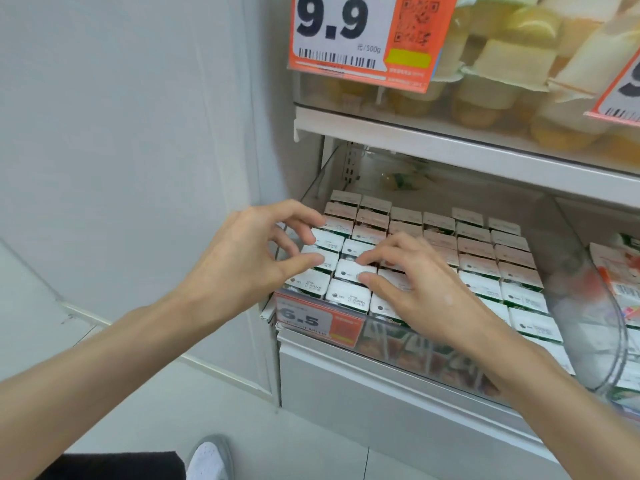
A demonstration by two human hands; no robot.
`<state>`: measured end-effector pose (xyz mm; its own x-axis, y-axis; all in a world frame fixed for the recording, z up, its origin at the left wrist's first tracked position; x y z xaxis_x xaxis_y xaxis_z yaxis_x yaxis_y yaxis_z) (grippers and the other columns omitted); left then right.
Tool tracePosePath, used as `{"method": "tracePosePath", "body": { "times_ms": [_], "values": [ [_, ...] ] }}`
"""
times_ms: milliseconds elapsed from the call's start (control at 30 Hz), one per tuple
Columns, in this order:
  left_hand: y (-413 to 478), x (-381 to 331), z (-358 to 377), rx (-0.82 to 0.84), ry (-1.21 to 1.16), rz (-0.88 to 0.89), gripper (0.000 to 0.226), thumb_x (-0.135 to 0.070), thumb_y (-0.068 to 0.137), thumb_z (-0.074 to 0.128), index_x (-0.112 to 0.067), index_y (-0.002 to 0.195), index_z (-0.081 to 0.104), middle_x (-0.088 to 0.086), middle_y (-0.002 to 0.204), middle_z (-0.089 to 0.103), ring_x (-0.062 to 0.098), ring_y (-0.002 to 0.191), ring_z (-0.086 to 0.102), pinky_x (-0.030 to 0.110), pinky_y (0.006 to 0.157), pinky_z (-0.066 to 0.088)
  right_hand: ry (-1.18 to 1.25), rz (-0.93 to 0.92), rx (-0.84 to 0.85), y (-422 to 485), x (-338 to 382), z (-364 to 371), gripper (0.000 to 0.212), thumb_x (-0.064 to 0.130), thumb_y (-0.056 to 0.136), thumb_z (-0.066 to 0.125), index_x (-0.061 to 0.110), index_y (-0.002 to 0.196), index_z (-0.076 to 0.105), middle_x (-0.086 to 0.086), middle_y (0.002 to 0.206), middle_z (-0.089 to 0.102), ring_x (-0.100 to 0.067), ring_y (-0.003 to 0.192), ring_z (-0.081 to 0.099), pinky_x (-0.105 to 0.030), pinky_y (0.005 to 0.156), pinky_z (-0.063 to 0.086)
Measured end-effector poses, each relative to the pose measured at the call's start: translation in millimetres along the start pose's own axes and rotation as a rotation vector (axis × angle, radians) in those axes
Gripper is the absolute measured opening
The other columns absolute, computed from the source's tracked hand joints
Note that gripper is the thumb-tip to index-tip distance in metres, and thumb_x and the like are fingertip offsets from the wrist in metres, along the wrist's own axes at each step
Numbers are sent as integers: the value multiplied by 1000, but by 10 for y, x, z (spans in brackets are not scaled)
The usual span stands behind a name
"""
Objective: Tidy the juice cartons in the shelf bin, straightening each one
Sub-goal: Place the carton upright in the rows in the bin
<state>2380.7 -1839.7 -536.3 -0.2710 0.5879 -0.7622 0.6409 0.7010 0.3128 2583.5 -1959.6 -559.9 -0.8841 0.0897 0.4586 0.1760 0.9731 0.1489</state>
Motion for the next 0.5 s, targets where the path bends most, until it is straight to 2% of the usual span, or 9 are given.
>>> {"method": "tracePosePath", "body": {
  "times_ms": [133,267,400,500],
  "values": [
    [-45,36,-62,42,8,-14,28,-31,84,88,-39,107,74,-19,89,68,5,61,63,9,58,42,0,-3,-24,56,79,-20,40,56,96,66,38,132,66,19,127,53,-1,126,42,-21,98,30],
    [-69,50,-80,79,25,-14,32,-29,83,90,-39,107,73,-16,87,67,3,58,60,8,57,41,-14,-41,-43,274,248,50,33,52,95,70,37,124,71,13,125,56,-7,126,45,-26,96,33],
    [-81,71,-92,92,32,-11,32,-27,84,89,-37,110,73,-14,88,68,4,58,61,9,56,41,-104,-24,39,431,245,63,33,58,89,73,38,116,73,9,112,62,-16,115,54,-36,92,44],
    [-82,82,-98,97,32,-8,32,-26,85,88,-38,109,72,-14,89,69,5,59,63,10,57,42,-141,-25,76,500,259,28,39,58,85,78,34,116,74,6,108,64,-17,108,55,-34,86,44]
  ]
}}
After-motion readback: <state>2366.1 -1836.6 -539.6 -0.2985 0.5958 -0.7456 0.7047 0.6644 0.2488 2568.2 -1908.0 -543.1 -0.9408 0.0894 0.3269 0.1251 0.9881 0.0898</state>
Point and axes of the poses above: each hand's wrist, its own y-axis towards the middle knuckle, its own z-axis out of the palm, x = y × z, the point moved 3 cm from there along y, towards the middle knuckle
